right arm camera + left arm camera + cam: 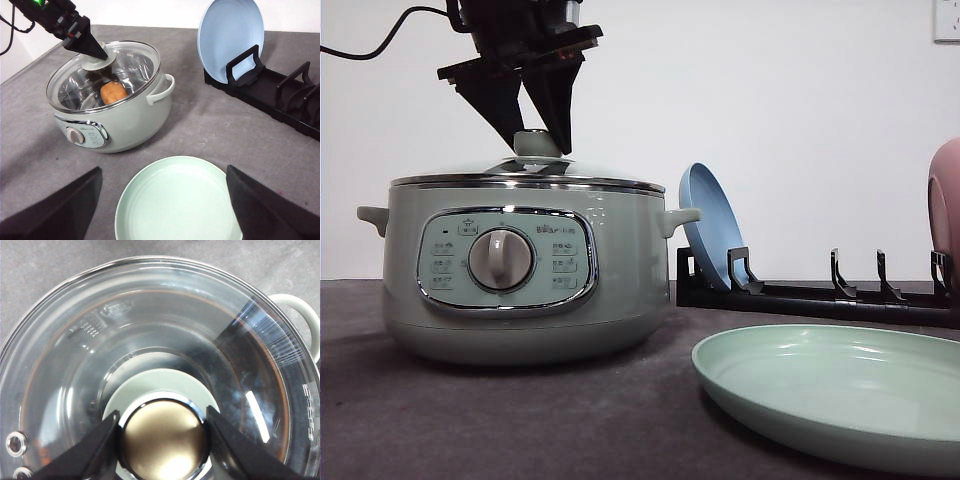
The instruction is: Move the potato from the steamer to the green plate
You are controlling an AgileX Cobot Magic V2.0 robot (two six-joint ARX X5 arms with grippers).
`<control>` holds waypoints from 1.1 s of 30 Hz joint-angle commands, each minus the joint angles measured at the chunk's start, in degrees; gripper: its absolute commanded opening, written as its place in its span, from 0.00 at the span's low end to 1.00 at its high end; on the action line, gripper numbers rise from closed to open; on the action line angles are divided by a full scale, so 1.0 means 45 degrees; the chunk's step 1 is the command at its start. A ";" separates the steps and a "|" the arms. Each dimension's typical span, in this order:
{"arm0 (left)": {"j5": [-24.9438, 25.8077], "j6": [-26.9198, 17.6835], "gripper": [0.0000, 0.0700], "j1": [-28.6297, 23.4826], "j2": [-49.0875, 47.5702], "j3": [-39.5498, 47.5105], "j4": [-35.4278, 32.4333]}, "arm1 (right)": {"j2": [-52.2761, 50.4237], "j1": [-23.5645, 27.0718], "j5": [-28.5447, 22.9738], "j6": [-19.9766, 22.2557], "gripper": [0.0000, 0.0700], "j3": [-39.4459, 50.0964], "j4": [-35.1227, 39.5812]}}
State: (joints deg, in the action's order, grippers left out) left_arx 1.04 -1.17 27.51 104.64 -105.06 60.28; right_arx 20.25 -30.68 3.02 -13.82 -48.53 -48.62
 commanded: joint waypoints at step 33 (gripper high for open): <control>-0.0699 0.0012 0.00 -0.0766 0.0228 -0.5727 0.2903 | 0.0049 -0.0049 -0.0049 -0.0126 0.71 -0.0068 -0.0213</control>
State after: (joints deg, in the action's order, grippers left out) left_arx -1.47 -0.75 24.43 106.10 -128.16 74.92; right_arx 20.25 -30.68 2.97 -13.82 -48.53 -49.90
